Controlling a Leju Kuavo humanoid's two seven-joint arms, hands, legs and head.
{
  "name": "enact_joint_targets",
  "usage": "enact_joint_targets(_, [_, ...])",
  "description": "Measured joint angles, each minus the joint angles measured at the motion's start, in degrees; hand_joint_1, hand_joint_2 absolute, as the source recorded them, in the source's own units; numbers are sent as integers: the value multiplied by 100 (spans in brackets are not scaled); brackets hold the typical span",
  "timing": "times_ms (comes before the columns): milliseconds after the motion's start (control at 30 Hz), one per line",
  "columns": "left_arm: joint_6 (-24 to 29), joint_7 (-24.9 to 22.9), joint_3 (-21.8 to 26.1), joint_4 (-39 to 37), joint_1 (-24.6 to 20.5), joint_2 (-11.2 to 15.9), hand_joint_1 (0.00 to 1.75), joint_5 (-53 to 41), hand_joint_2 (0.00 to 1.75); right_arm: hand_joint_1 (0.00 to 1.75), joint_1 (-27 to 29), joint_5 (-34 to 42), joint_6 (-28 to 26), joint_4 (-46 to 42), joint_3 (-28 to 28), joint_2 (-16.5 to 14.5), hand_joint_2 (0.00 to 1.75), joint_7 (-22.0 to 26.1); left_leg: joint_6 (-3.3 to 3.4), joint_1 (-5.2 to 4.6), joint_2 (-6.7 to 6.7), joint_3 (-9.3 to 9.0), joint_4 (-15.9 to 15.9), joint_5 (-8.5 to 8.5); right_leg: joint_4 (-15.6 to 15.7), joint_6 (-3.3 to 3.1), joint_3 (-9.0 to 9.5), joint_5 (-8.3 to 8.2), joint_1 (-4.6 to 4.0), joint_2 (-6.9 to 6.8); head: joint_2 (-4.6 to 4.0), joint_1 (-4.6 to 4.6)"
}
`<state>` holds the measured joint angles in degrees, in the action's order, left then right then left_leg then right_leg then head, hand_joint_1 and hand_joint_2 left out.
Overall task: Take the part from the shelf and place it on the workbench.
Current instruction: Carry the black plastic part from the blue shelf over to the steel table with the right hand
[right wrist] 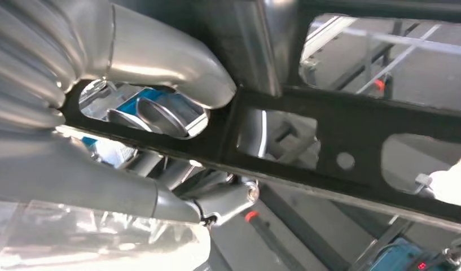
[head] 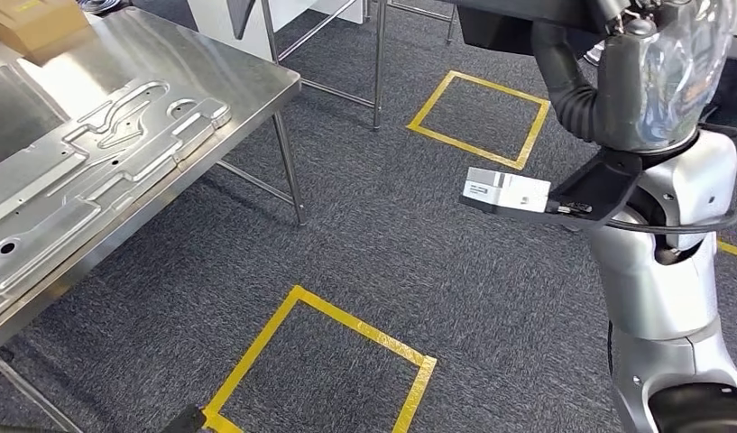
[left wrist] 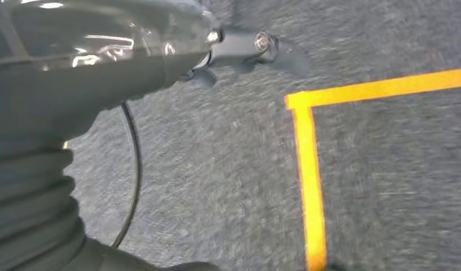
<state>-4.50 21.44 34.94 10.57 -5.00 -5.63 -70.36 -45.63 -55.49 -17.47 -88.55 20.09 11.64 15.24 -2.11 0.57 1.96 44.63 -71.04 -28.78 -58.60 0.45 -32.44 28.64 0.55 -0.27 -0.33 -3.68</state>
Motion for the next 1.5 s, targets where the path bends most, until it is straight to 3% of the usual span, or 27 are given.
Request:
enact_joint_targets(67, [-1,13,-1,1,-7,2,0,1,175,175,2,1,9,1,11,0,175,-1,-31,40,-128,183,-509,-175,-3,6,6,8,9,-181,0,60])
enact_joint_targets(100, [-2,20,-2,1,-6,2,0,1,175,175,3,2,15,1,17,-1,175,-2,-54,68,-157,143,-482,-124,-6,18,10,16,20,-262,0,95])
enact_joint_targets(133, [-1,27,-2,1,-6,3,0,1,175,175,3,2,22,0,22,-1,175,-3,-82,100,-205,-9,-229,12,-16,40,16,30,37,-337,0,127])
enact_joint_targets(200, [-1,39,-2,2,-14,-9,0,1,175,175,-5,2,40,-2,30,0,175,-7,-143,123,-475,-391,486,256,-72,115,19,85,36,-465,0,197])
enact_joint_targets(267, [-3,50,-3,3,-24,-34,0,1,175,175,-13,3,58,-6,40,6,175,-9,-105,102,-661,-537,814,304,-130,175,17,135,-8,-562,0,229])
enact_joint_targets(300, [-3,54,-4,2,-27,-46,0,1,175,175,-13,5,62,-9,46,8,175,-11,-57,85,-639,-520,806,293,-135,186,25,145,-30,-609,0,227])
enact_joint_targets(367, [-3,61,-4,3,-23,-46,0,3,175,175,-14,8,65,-13,54,11,175,-13,24,79,-481,-508,807,297,-129,197,60,179,-16,-645,0,185])
enact_joint_targets(433, [-4,67,-4,4,-28,-45,0,5,175,175,-15,10,66,-20,50,21,175,-16,92,83,-333,-508,820,314,-364,206,-25,378,22,-401,0,157])
enact_joint_targets(500, [-4,72,-2,5,-37,-44,0,5,175,175,-10,11,70,-26,45,51,175,-18,144,82,-180,-504,828,331,-1044,204,-337,724,32,-117,0,102])
enact_joint_targets(533, [-4,72,-2,4,-36,-44,0,5,175,175,-2,11,74,-26,44,68,175,-19,160,73,-96,-502,828,337,-1425,199,-531,855,24,-71,0,69])
enact_joint_targets(567, [-4,72,-1,4,-31,-44,0,5,175,175,8,11,80,-26,46,79,175,-20,171,62,-7,-500,828,343,-1688,188,-680,900,16,-48,0,44])
enact_joint_targets(600, [-5,72,-1,3,-26,-44,0,5,175,175,15,11,85,-26,49,84,175,-21,180,52,84,-499,828,349,-1748,172,-740,836,9,-31,0,26])
enact_joint_targets(667, [-6,72,-1,3,-19,-47,0,5,175,175,4,11,91,-26,50,88,175,-25,193,43,269,-500,828,365,-1250,125,-562,447,-7,74,0,-5])
enact_joint_targets(733, [-9,72,-1,2,-19,-62,0,8,175,175,-27,11,97,-26,49,95,175,-29,179,49,431,-485,826,391,-546,79,-264,140,-12,367,0,-23])
enact_joint_targets(800, [-14,68,0,1,-13,-75,0,24,175,175,-56,8,119,-26,55,108,175,-34,118,73,573,-441,844,443,-244,65,-133,103,-30,530,0,-29])
enact_joint_targets(867, [-19,57,0,-1,8,-76,0,39,175,175,-83,3,152,-26,72,108,175,-38,47,84,667,-399,887,502,-176,63,-96,86,-12,410,0,-32])
enact_joint_targets(933, [-31,45,-2,-2,13,-86,0,47,175,175,-109,-2,179,-26,90,92,175,-46,6,40,395,-332,764,392,-118,43,-67,38,44,249,0,27])
enact_joint_targets(1000, [-49,38,-3,-2,-10,-93,0,57,175,175,-128,-6,191,-26,99,85,175,-56,-17,10,-8,-112,190,36,-94,25,-57,18,58,73,1,117])
enact_joint_targets(1067, [-65,37,-3,-2,-21,-96,0,65,175,175,-136,-10,196,-25,113,86,175,-60,-46,34,-130,133,-494,-250,-96,19,-56,19,59,-105,1,175])
enact_joint_targets(1100, [-73,37,-3,-2,-20,-98,0,69,175,175,-137,-12,197,-25,124,86,175,-60,-66,52,-147,147,-605,-262,-98,22,-56,21,67,-187,0,196])
enact_joint_targets(1133, [-78,38,-2,-1,-19,-99,0,75,175,175,-138,-14,199,-25,135,86,175,-61,-88,74,-169,54,-492,-180,-100,31,-53,26,78,-265,0,213])
enact_joint_targets(1200, [-83,40,-1,1,-22,-100,0,87,175,175,-157,-9,201,-26,148,86,175,-62,-145,113,-296,-367,230,94,-119,77,-45,51,98,-386,0,234])
enact_joint_targets(1267, [-97,41,0,3,-22,-107,0,99,175,175,-189,35,209,-28,145,91,175,-56,-151,118,-388,-653,783,227,-156,145,-63,75,77,-461,0,244])
enact_joint_targets(1333, [-125,33,2,2,-14,-118,0,108,175,175,-205,84,229,-37,146,91,175,-40,-116,114,-370,-675,880,227,-160,148,-76,77,47,-491,0,233])
enact_joint_targets(1433, [-142,0,5,1,-16,-130,0,119,175,175,-208,101,249,-43,148,89,175,-26,-102,116,-339,-667,890,235,-96,87,-44,38,47,-491,0,199])
enact_joint_targets(1500, [-142,-21,8,1,-25,-132,0,123,175,175,-215,102,251,-43,149,88,175,-22,-92,107,-328,-664,890,234,-53,93,-22,19,49,-490,0,181])
